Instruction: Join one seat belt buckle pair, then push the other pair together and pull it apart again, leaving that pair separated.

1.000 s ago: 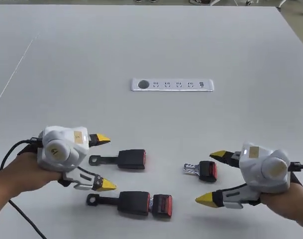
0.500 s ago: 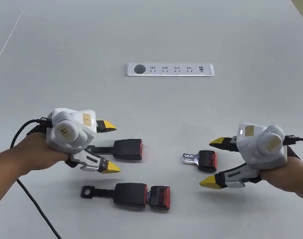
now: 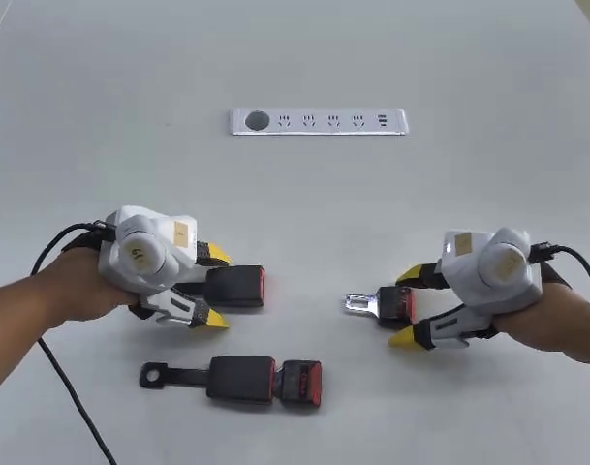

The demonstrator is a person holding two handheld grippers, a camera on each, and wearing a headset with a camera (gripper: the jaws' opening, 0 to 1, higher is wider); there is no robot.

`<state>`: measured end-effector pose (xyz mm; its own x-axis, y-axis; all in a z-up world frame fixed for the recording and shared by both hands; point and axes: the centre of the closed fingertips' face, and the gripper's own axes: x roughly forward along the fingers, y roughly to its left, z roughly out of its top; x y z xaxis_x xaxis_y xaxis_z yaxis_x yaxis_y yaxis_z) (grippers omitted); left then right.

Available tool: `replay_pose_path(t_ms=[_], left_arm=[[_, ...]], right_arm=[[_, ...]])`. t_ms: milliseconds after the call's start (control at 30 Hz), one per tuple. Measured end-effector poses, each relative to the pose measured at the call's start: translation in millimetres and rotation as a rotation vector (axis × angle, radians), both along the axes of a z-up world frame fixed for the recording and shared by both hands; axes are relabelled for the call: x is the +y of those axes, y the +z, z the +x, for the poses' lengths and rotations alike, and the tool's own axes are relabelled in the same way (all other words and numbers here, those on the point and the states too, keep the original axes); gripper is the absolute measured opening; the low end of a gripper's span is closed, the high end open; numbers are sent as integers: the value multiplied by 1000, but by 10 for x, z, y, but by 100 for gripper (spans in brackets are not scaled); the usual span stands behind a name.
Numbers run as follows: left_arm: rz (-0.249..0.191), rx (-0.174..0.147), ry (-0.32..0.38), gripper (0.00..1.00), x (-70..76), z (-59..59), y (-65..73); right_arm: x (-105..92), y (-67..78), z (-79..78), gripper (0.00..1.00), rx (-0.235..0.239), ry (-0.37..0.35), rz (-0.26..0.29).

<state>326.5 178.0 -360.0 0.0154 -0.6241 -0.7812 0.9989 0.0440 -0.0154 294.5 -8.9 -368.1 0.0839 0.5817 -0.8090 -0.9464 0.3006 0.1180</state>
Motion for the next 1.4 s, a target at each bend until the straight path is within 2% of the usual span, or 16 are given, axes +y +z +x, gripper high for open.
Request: replay_pose_path(t_ms=[100,167,233,267,300,400,567,900,1200,1400], left_arm=[[-4,-3,-18,47,-6,2,-13],[-2,-4,-24,44,-2,14,-11],[3,-6,-37,40,0,14,-11],[9,-7,-42,34,4,19,-4],[2,4,-42,34,-22,14,-6],[12,-2,-56,34,-12,51,-27],[16,3,-67,34,-13,78,-40],[49,6,-124,33,-20,25,-33],[55,3,-124,33,-4,-16,-21],[50,6,-119,33,2,-38,-8]], right_arm=[[-21,-29,18,45,-20,14,-16],[-46,-39,49,37,-34,13,-38],[-40,-30,65,36,-22,7,-38],[-44,-28,58,36,-19,11,-45],[-45,-24,52,36,-23,24,-54],[-54,-36,53,35,-25,36,-64],[-48,-17,55,35,-3,46,-74],[-43,-40,74,35,17,84,-108],[100,-41,116,35,16,144,-151],[229,-49,175,35,-2,159,-144]])
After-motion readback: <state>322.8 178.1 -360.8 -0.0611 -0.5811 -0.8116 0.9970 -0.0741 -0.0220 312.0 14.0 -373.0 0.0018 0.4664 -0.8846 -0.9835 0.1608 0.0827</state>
